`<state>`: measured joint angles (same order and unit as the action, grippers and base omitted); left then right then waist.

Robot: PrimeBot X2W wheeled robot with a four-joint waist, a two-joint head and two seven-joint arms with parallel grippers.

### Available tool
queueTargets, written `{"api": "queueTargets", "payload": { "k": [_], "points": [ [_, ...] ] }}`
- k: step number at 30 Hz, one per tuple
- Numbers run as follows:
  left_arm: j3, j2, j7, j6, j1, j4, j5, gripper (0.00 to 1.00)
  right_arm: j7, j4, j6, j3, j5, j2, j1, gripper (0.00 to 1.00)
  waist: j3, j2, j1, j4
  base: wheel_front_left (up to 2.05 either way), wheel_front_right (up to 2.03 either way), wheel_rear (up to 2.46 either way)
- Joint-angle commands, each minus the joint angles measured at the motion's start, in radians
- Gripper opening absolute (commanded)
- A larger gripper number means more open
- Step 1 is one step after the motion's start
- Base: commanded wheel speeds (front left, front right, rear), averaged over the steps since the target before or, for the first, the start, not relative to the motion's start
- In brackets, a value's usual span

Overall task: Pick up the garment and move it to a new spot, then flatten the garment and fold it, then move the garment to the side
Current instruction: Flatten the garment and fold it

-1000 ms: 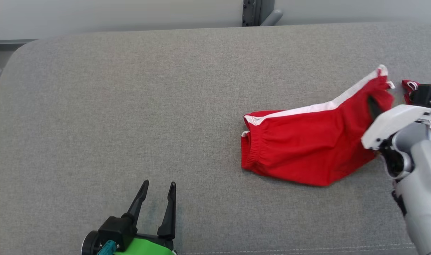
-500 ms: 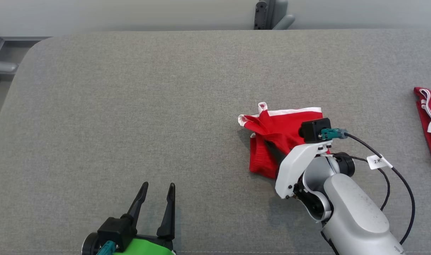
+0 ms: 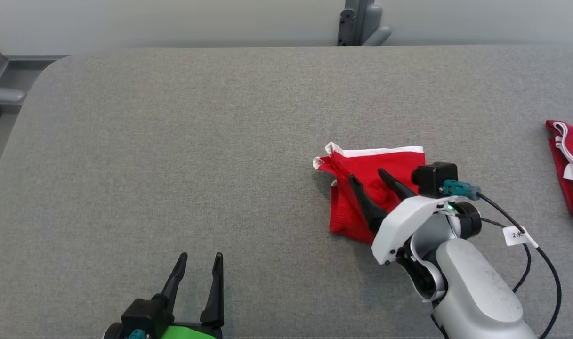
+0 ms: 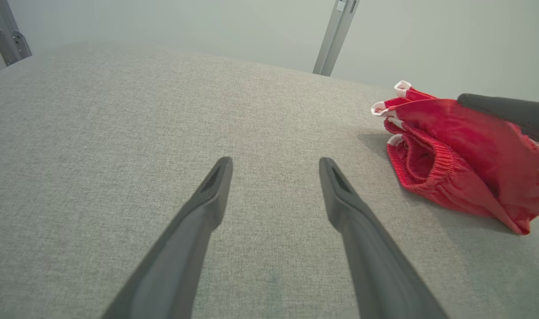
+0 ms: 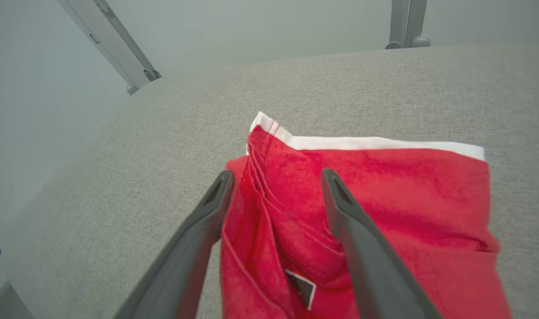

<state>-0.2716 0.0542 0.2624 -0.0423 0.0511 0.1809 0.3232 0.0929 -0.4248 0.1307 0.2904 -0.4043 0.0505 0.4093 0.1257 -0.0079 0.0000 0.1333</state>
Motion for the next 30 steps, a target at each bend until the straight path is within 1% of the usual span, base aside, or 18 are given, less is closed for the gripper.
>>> {"api": "queueTargets", "payload": {
  "k": [1, 3, 6, 7, 12, 13, 15, 16, 17, 18, 19, 24, 30],
  "points": [
    [0.008, 0.0, 0.003, 0.006, 0.018, -0.003, 0.001, 1.0, -0.014, 0.026, 0.0, -0.016, 0.016, 0.001, -0.032, 1.0, -0.021, 0.0079, 0.0, -0.025, 0.0, 0.0, 0.0],
    [0.016, -0.001, 0.003, 0.006, 0.028, -0.01, 0.0, 1.0, -0.03, 0.081, 0.0, -0.051, 0.037, 0.006, -0.068, 1.0, -0.032, 0.0079, 0.0, -0.042, 0.0, 0.0, 0.0],
    [0.028, -0.001, 0.003, 0.007, 0.044, -0.021, -0.001, 1.0, -0.045, 0.171, 0.0, -0.121, 0.098, 0.035, -0.134, 1.0, -0.043, 0.0079, 0.0, -0.068, 0.0, 0.0, 0.0],
    [0.032, -0.002, 0.003, 0.007, 0.047, -0.023, -0.002, 1.0, -0.053, 0.198, 0.0, -0.152, 0.102, 0.033, -0.156, 1.0, -0.046, 0.0079, 0.0, -0.077, 0.0, 0.0, 0.0],
    [0.032, -0.002, 0.003, 0.0, 0.055, -0.027, -0.01, 1.0, -0.08, 0.275, 0.0, -0.289, 0.153, 0.044, -0.251, 1.0, -0.056, 0.0079, 0.0, -0.092, 0.0, 0.0, 0.0],
    [0.032, -0.003, 0.003, -0.001, 0.055, -0.029, -0.011, 1.0, -0.088, 0.282, 0.0, -0.306, 0.164, 0.044, -0.265, 0.87, -0.055, 0.0079, 0.0, -0.093, 0.0, 0.0, 0.0],
    [0.033, -0.003, 0.003, -0.001, 0.053, -0.033, -0.011, 1.0, -0.103, 0.28, 0.0, -0.329, 0.184, 0.042, -0.277, 0.57, -0.046, 0.0079, 0.0, -0.095, 0.0, 0.0, 0.0],
    [0.032, -0.003, 0.003, -0.001, 0.051, -0.034, -0.012, 1.0, -0.11, 0.273, 0.0, -0.332, 0.187, 0.039, -0.279, 0.48, -0.04, 0.0079, 0.0, -0.095, 0.0, 0.0, 0.0],
    [0.03, -0.003, 0.003, -0.004, 0.046, -0.034, -0.014, 1.0, -0.117, 0.261, 0.0, -0.331, 0.185, 0.036, -0.277, 0.37, -0.032, 0.0079, 0.0, -0.094, 0.0, 0.0, 0.0],
    [0.028, -0.003, 0.003, -0.005, 0.041, -0.035, -0.015, 1.0, -0.125, 0.246, 0.0, -0.324, 0.184, 0.035, -0.268, 0.22, -0.024, 0.0079, 0.0, -0.091, 0.0, 0.0, 0.0],
    [0.027, -0.003, 0.003, -0.007, 0.034, -0.035, -0.016, 1.0, -0.133, 0.231, 0.0, -0.312, 0.192, 0.037, -0.255, 0.0, -0.015, 0.0079, 0.0, -0.088, 0.0, 0.0, 0.0],
    [0.018, -0.003, 0.003, -0.014, -0.001, -0.032, -0.018, 1.0, -0.171, 0.117, 0.0, -0.23, 0.203, 0.044, -0.174, 0.0, 0.028, 0.0079, 0.0, -0.066, 0.0, 0.0, 0.0],
    [0.017, -0.003, 0.003, -0.018, -0.027, -0.019, -0.017, 1.0, -0.228, -0.067, 0.0, -0.135, 0.224, 0.043, -0.06, 0.0, 0.056, 0.0079, 0.0, -0.037, 0.0, 0.0, 0.0]
  ]
}}
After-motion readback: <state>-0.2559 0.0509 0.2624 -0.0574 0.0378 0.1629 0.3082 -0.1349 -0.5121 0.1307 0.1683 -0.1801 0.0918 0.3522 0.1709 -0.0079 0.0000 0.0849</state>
